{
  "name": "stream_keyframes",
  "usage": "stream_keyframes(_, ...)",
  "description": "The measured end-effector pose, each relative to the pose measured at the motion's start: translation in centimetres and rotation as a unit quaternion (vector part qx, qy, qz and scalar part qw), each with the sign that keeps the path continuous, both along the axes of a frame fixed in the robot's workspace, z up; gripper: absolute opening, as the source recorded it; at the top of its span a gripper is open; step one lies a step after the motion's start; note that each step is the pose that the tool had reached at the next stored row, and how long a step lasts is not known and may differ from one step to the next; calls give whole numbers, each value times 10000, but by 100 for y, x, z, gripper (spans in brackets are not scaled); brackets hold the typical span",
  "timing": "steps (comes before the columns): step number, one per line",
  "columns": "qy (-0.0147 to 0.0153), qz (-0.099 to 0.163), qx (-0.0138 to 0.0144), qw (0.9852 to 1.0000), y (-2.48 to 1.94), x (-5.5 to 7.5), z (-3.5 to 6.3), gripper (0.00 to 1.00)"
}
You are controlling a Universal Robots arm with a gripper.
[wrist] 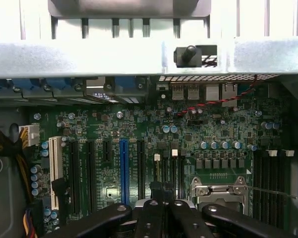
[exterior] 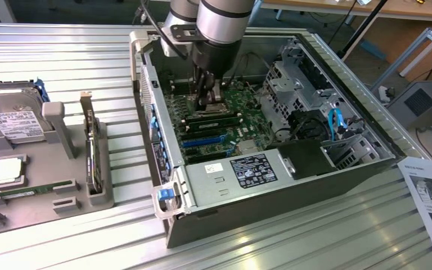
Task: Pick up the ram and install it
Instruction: 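Press down the ram until it locks into place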
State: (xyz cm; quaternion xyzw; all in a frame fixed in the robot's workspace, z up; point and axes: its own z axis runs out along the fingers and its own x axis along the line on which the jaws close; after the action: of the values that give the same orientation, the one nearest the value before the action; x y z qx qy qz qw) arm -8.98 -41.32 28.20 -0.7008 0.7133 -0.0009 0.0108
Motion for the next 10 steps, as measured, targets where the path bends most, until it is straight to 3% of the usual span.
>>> stream_keyframes(4,0,-1,0,10000,0,146,-2,11)
stream_keyframes(10,1,0,-7,10000,0,240,-1,11)
